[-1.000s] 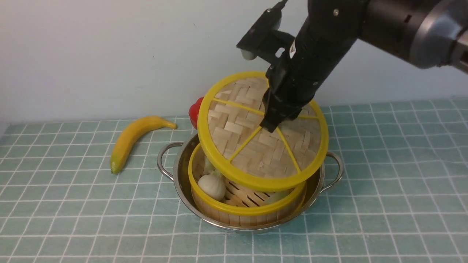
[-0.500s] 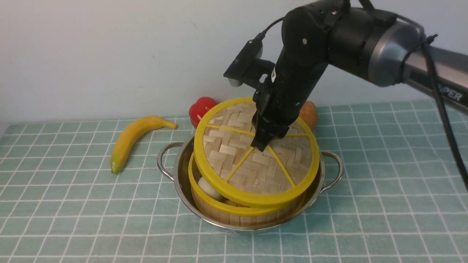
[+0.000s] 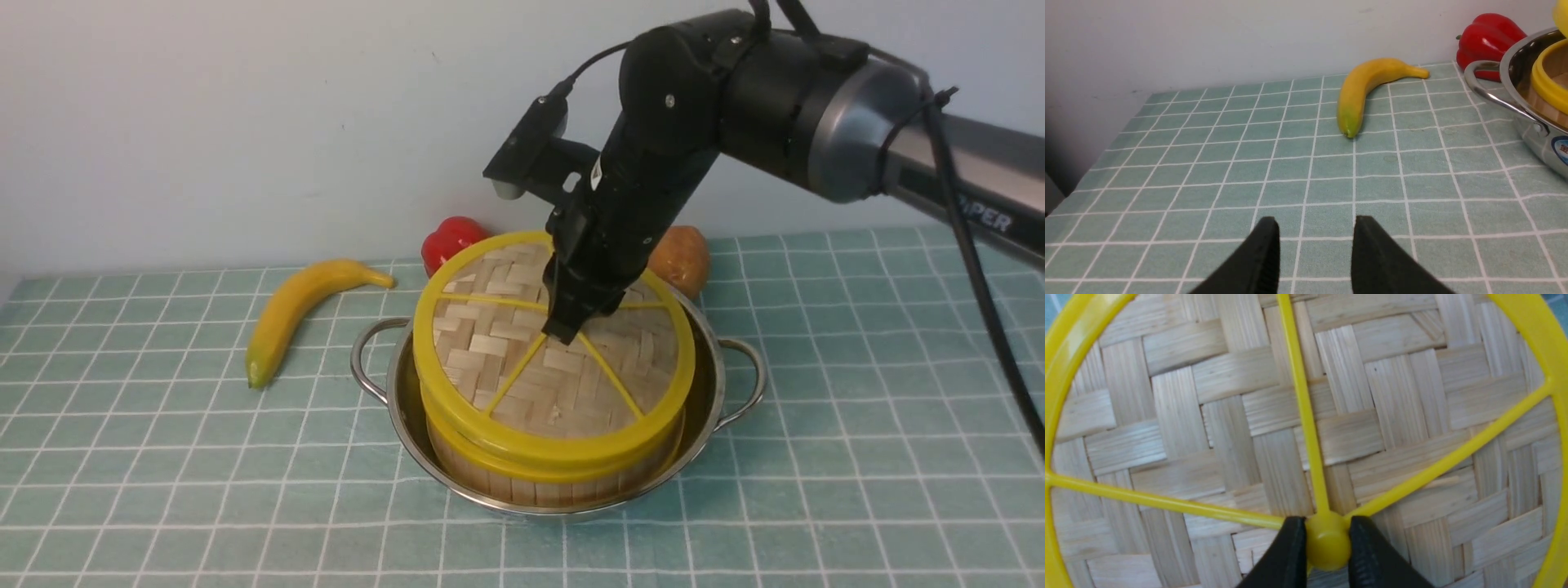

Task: Place the steamer in the pot on the blue tablecloth, and put the lid on the steamer.
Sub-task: 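Place the bamboo steamer lid onto the steamer basket in the pot with the right gripper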

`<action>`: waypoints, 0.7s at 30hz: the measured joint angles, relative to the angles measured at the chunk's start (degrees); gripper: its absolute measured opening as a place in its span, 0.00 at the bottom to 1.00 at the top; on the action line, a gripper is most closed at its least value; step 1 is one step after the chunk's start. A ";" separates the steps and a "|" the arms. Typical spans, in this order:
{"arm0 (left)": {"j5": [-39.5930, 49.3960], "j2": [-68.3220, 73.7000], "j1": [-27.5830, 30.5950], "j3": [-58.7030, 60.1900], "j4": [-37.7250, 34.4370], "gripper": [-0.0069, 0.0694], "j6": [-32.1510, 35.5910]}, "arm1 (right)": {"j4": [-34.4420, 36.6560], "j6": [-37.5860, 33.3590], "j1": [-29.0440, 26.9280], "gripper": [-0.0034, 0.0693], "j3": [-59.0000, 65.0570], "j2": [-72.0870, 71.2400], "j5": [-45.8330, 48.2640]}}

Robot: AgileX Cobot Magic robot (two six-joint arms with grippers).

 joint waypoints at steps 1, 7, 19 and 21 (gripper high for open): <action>0.00 0.00 0.00 0.00 0.00 0.41 0.00 | 0.00 -0.18 0.00 0.25 0.00 0.00 -0.07; 0.00 0.00 0.00 0.00 0.00 0.41 0.00 | 0.00 -0.37 0.04 0.25 0.00 0.00 -0.39; 0.00 0.00 0.00 0.00 0.00 0.41 0.00 | 0.46 -0.58 0.06 0.25 -0.39 2.22 -3.86; 0.00 0.00 0.00 0.00 0.00 0.41 0.00 | 0.57 -0.63 0.06 0.25 -0.43 2.27 -3.93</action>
